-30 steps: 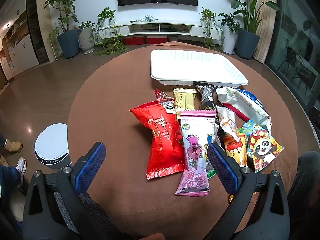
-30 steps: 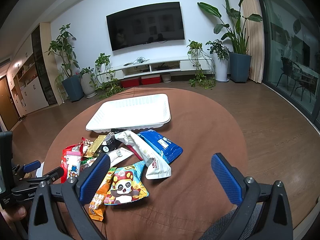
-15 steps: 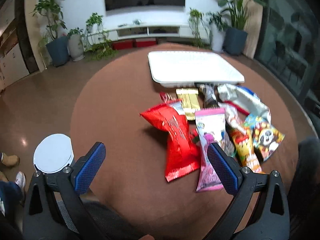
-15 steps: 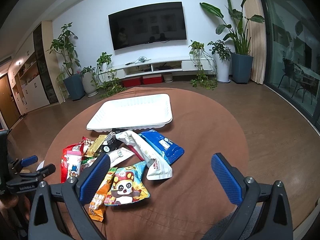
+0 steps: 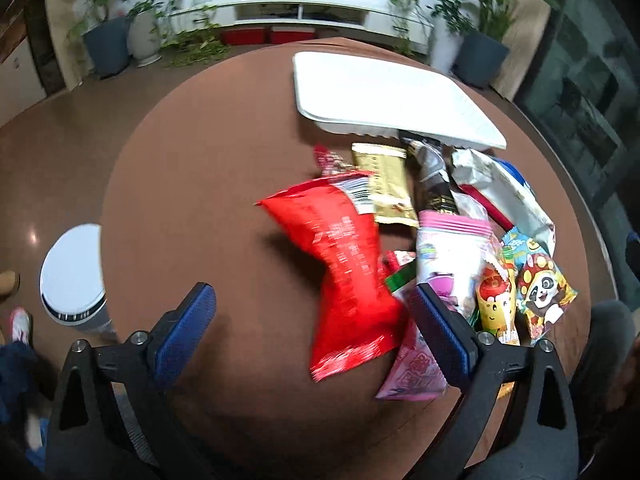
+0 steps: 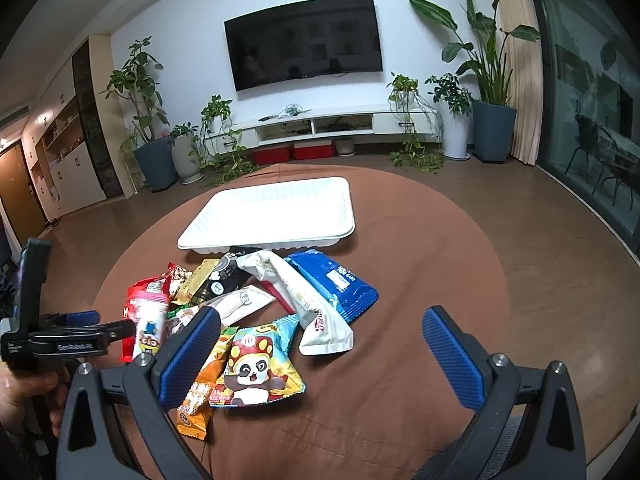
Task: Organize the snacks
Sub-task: 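Grasp the red chip bag with the left tool while the right tool grasps the white-wrapped bar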
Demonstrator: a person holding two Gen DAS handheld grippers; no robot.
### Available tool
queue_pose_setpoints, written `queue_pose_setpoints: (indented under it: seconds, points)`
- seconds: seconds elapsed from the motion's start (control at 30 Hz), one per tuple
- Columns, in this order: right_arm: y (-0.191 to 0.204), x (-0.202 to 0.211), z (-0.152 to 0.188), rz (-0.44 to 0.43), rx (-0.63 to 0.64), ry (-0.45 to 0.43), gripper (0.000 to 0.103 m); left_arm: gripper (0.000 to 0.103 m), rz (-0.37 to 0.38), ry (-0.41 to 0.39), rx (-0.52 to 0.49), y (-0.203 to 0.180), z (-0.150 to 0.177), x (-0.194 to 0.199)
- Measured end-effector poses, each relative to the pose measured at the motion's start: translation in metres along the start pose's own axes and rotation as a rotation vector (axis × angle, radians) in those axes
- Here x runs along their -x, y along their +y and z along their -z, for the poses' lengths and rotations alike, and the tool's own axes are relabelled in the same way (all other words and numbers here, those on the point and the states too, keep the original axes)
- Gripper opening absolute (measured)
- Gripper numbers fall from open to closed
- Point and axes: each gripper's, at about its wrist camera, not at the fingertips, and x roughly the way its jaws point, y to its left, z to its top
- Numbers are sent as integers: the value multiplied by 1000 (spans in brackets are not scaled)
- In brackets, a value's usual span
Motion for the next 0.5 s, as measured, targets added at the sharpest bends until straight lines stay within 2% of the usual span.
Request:
queue_pose_setpoints:
  seconds: [0.03, 0.07, 0.17, 0.23, 0.3, 0.5]
  points:
    - [0, -1, 0, -2, 3, 2, 103, 88, 0, 10, -5, -3, -2, -5]
    - [1, -2, 1, -4, 5, 2, 103, 78, 8, 29, -8, -6, -4, -12]
    - [0, -3, 2, -2, 4, 6, 103, 71, 4, 49, -14, -12, -9, -25]
    - [-1, -5, 1, 1, 1, 8, 103, 58, 9, 50, -13, -14, -11, -29]
    - [-2, -7, 1, -1, 2, 13, 103, 34, 40, 54, -4, -11, -12, -31]
    - [2, -14, -10, -31, 70, 17, 103, 27, 77, 40, -12, -10, -17, -33]
